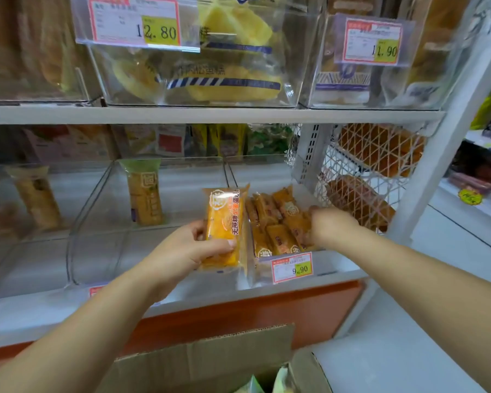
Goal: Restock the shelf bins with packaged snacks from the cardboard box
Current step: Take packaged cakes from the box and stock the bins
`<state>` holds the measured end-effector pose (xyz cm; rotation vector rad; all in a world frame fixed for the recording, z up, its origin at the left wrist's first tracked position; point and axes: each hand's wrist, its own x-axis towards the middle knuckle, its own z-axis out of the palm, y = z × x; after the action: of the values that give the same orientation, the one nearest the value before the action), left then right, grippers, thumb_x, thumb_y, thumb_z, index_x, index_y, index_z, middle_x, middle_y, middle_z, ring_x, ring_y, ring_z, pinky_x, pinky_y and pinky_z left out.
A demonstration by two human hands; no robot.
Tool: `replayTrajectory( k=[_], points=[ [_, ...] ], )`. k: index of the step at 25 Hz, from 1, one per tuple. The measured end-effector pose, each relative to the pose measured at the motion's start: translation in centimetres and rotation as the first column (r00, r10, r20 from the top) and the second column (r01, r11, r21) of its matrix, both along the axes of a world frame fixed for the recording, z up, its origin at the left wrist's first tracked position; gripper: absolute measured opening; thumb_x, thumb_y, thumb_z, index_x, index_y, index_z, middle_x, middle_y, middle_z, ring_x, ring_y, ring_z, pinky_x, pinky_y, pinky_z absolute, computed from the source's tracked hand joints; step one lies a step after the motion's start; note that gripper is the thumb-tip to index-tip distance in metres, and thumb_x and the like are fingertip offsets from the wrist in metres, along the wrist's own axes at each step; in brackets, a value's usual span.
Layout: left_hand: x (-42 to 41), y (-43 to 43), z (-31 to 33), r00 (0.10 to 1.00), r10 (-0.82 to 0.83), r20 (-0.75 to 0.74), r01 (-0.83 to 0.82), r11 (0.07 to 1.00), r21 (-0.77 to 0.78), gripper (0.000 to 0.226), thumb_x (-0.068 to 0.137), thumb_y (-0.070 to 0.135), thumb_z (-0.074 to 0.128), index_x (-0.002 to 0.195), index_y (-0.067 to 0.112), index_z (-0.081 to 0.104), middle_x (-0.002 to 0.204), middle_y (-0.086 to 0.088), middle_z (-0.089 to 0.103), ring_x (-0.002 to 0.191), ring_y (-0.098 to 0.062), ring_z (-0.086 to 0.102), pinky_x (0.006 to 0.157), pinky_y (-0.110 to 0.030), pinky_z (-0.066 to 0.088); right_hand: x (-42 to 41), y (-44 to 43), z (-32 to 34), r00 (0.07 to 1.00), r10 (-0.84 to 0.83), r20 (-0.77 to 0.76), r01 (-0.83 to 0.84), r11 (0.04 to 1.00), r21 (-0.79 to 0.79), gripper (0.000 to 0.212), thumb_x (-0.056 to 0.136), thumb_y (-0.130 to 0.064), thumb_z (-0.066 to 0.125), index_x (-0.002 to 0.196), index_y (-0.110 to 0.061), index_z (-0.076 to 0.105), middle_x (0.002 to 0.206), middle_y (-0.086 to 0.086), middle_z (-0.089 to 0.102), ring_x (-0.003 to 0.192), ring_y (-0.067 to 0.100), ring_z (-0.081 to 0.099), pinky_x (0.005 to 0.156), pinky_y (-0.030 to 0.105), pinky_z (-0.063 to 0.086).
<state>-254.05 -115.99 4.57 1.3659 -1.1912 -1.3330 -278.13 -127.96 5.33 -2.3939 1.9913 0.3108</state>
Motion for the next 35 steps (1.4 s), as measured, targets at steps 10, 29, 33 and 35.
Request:
replayTrajectory(
  k=[10, 29, 33, 35],
  points=[
    [0.6, -0.5, -1.6, 0.997, -0.082, -0.002, 0.081, 0.992, -0.098, 0.055, 0.066, 0.029, 0.084, 0.116, 0.019, 0.064, 0.103, 0.003, 0.076, 0.091, -0.016, 0.073, 0.067, -0.018, 0.056, -0.4, -2.5, 0.0, 0.966, 0.226, -0.123, -0.18, 0.935, 0.306, 0.08, 0.084, -0.017, 0.065, 0.15, -0.04, 0.025, 0.129, 0.008, 0.058, 0.09, 0.025, 0.063, 0.077, 0.035, 0.058],
    [-0.5, -0.7, 1.2, 0.994, -0.069, 0.086, 0.075, 0.995, -0.068, 0.046, 0.075, 0.027, 0.083, 0.116, 0.026, 0.063, 0.104, 0.001, 0.074, 0.089, -0.017, 0.073, 0.072, -0.029, 0.06, 2.5, 4.1, 3.7, 0.297, -0.092, 0.95, -0.28, 0.943, 0.179, 0.054, 0.088, -0.046, 0.06, 0.139, -0.036, 0.043, 0.119, 0.0, 0.066, 0.102, 0.016, 0.068, 0.087, 0.035, 0.056],
    [-1.4, -1.8, 3.1, 0.943, -0.173, 0.283, 0.192, 0.98, -0.042, 0.045, 0.077, 0.027, 0.082, 0.117, 0.025, 0.063, 0.102, 0.0, 0.073, 0.087, -0.015, 0.072, 0.069, -0.026, 0.058, 2.2, 3.7, 3.7, 0.096, -0.171, 0.981, -0.296, 0.936, 0.192, 0.052, 0.07, -0.03, 0.074, 0.118, -0.02, 0.06, 0.11, 0.011, 0.068, 0.094, 0.021, 0.07, 0.08, 0.038, 0.058],
    [-1.4, -2.4, 4.3, 0.928, -0.149, 0.342, 0.179, 0.982, -0.056, 0.044, 0.078, 0.024, 0.081, 0.117, 0.028, 0.062, 0.104, 0.002, 0.071, 0.086, -0.013, 0.071, 0.067, -0.024, 0.058, 1.0, 3.2, 3.9, 0.095, -0.18, 0.979, -0.296, 0.934, 0.2, 0.047, 0.067, -0.019, 0.079, 0.109, -0.014, 0.061, 0.106, 0.014, 0.067, 0.083, 0.015, 0.07, 0.066, 0.03, 0.057]
  ],
)
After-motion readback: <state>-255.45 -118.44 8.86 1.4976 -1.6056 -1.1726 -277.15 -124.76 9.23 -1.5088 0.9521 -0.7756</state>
